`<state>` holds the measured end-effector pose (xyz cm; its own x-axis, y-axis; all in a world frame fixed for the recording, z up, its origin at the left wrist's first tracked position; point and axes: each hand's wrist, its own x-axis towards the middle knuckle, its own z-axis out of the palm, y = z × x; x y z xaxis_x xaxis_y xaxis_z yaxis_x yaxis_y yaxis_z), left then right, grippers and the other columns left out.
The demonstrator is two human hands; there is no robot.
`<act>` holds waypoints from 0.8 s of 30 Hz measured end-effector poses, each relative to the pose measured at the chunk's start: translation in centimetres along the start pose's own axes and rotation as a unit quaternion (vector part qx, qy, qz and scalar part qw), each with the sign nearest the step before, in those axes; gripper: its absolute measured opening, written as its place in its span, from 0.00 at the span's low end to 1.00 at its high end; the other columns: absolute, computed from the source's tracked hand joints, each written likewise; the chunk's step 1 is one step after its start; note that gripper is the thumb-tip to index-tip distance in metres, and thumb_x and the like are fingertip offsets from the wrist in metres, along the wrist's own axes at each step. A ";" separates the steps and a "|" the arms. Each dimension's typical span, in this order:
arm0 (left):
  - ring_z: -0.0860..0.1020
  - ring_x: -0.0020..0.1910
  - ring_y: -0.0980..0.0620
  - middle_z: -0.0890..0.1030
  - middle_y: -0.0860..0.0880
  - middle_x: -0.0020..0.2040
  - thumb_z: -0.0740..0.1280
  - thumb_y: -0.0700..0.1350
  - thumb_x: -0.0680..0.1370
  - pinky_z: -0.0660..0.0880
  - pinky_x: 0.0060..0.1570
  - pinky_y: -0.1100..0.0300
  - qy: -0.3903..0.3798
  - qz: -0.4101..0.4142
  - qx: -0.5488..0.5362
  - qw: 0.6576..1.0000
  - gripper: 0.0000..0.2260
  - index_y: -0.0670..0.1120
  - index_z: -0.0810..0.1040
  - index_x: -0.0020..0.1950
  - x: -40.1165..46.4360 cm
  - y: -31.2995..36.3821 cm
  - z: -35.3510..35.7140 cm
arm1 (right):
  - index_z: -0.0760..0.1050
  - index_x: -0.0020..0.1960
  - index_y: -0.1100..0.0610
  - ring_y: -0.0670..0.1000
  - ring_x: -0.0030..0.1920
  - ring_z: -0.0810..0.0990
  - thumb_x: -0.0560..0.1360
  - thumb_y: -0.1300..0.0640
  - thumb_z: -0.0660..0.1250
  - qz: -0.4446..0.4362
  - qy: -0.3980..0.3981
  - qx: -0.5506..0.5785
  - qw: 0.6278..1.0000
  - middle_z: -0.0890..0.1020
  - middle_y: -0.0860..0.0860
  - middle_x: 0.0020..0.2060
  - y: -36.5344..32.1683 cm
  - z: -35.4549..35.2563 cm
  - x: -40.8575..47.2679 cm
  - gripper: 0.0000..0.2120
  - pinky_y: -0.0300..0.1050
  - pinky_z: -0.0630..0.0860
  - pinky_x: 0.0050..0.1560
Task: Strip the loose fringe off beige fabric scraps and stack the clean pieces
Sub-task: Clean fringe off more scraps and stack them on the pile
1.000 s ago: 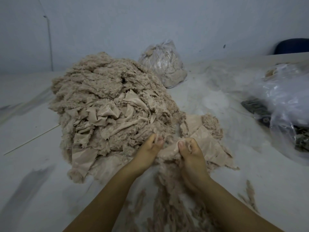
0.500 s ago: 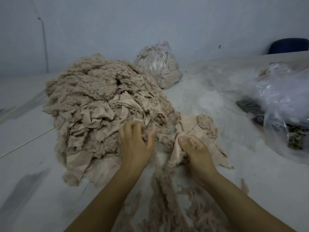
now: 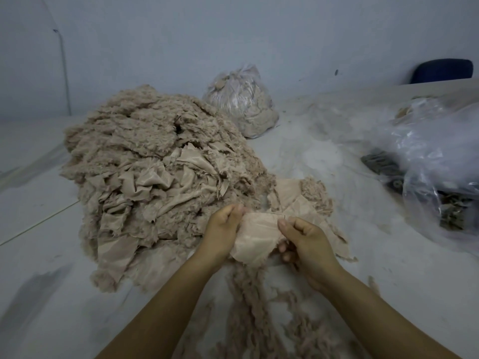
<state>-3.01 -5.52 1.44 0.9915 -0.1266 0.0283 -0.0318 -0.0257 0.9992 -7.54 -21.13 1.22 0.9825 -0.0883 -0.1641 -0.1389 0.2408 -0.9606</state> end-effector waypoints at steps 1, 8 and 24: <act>0.79 0.34 0.52 0.82 0.49 0.35 0.60 0.51 0.80 0.75 0.33 0.63 -0.011 -0.005 -0.004 1.000 0.14 0.44 0.79 0.42 0.0 0.2 -0.1 | 0.73 0.38 0.63 0.45 0.19 0.69 0.78 0.57 0.64 -0.002 -0.001 0.002 1.000 0.74 0.53 0.22 0.0 0.1 0.1 0.13 0.35 0.67 0.20; 0.80 0.37 0.49 0.83 0.45 0.39 0.69 0.44 0.75 0.75 0.37 0.60 0.026 -0.048 -0.014 0.998 0.08 0.39 0.82 0.46 0.0 0.5 -1.1 | 0.75 0.40 0.62 0.45 0.21 0.70 0.76 0.63 0.67 -0.030 0.029 -0.001 0.999 0.76 0.51 0.23 0.2 0.4 0.1 0.07 0.35 0.67 0.21; 0.74 0.28 0.66 0.81 0.64 0.37 0.72 0.41 0.73 0.68 0.29 0.72 -0.203 -0.046 0.194 0.959 0.07 0.49 0.85 0.36 -0.4 1.4 -5.6 | 0.71 0.39 0.60 0.45 0.24 0.76 0.79 0.64 0.61 -0.060 0.037 -0.061 0.996 0.79 0.50 0.27 -0.4 -0.4 0.0 0.10 0.35 0.70 0.22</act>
<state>-2.70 0.07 3.03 0.8643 -0.4795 -0.1520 -0.0690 -0.4123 0.9084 -7.53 -21.61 1.47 0.9817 -0.1814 -0.0578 -0.0389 0.1062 -0.9936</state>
